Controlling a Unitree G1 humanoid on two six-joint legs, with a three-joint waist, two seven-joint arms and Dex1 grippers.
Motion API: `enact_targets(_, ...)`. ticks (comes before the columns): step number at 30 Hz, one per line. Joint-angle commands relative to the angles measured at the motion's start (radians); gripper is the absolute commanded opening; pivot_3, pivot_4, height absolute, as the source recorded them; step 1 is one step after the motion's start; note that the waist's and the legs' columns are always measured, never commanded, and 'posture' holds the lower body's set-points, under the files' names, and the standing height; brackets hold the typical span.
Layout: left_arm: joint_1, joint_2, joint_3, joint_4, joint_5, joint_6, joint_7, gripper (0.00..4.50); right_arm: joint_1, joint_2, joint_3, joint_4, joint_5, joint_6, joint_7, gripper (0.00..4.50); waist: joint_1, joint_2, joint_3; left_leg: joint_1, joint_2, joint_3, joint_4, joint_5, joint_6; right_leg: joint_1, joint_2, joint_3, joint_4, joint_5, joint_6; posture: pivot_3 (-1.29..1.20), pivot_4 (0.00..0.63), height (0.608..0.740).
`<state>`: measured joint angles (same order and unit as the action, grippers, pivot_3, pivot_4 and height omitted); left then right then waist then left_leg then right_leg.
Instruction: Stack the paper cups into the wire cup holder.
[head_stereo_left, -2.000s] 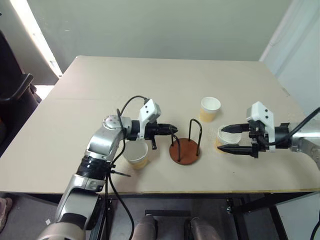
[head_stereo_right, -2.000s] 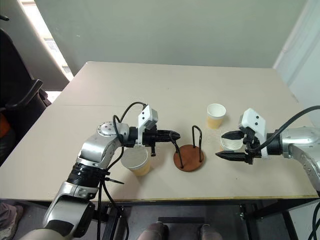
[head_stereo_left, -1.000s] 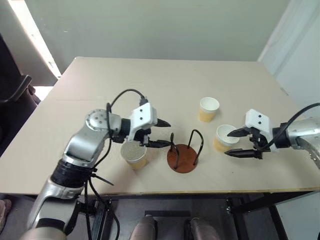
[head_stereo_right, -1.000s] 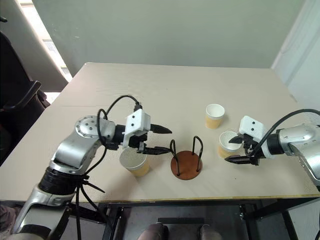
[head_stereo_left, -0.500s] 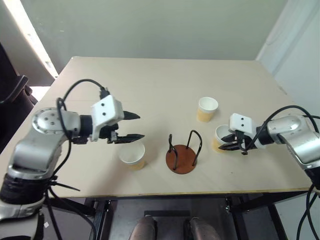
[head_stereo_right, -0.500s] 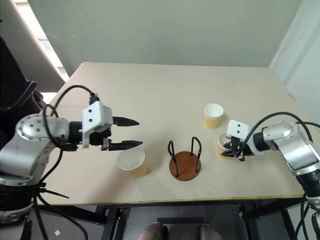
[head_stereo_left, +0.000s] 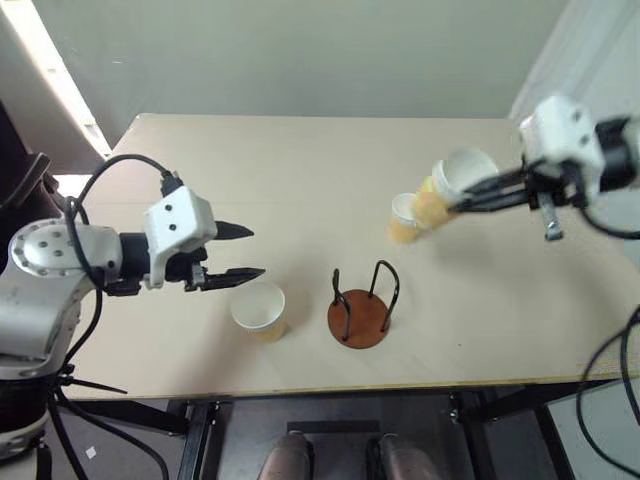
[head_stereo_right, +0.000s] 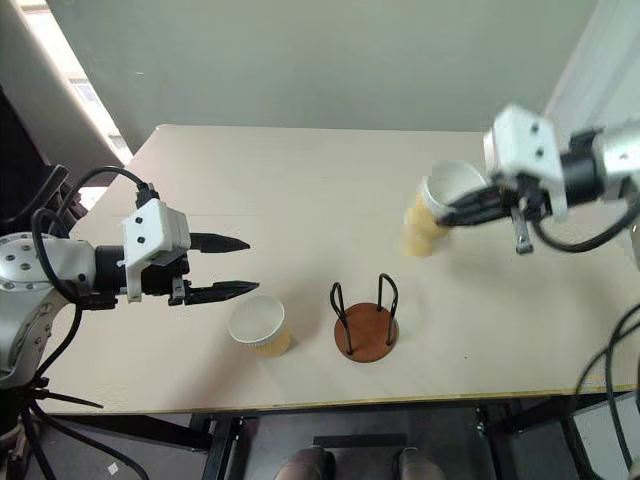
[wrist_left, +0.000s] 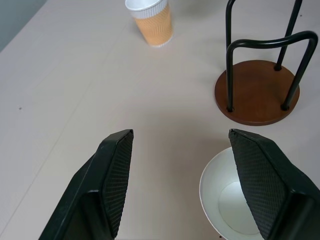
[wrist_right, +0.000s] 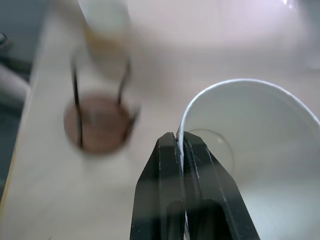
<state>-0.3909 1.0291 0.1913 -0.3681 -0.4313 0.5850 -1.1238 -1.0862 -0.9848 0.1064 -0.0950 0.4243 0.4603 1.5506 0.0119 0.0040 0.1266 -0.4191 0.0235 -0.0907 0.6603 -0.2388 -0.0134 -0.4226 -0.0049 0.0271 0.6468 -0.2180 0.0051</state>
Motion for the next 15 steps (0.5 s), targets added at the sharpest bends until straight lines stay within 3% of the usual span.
enact_targets(1, -0.010, -0.009, -0.004, -0.011, -0.002, -0.024, 0.022, 3.28, -0.071, 0.092, 0.050, -0.049, 0.124, 0.027, 0.058, 0.05, -0.003, 0.001, 0.000, 0.000, 0.001, 0.000, 0.000, 0.000, 0.000, 0.000, 0.000, 0.000, 0.000, 0.000, 0.000, 0.00, 0.150, 0.740)
enact_targets(15, 0.070, 0.003, 0.030, -0.093, -0.039, 0.025, 0.070, 3.28, -0.062, 0.090, 0.308, 0.002, 0.057, -0.185, 0.064, 0.05, -0.002, 0.001, 0.000, -0.001, 0.004, 0.000, -0.001, 0.000, -0.004, -0.002, 0.001, -0.002, 0.001, -0.001, -0.002, 0.00, 0.150, 0.740)
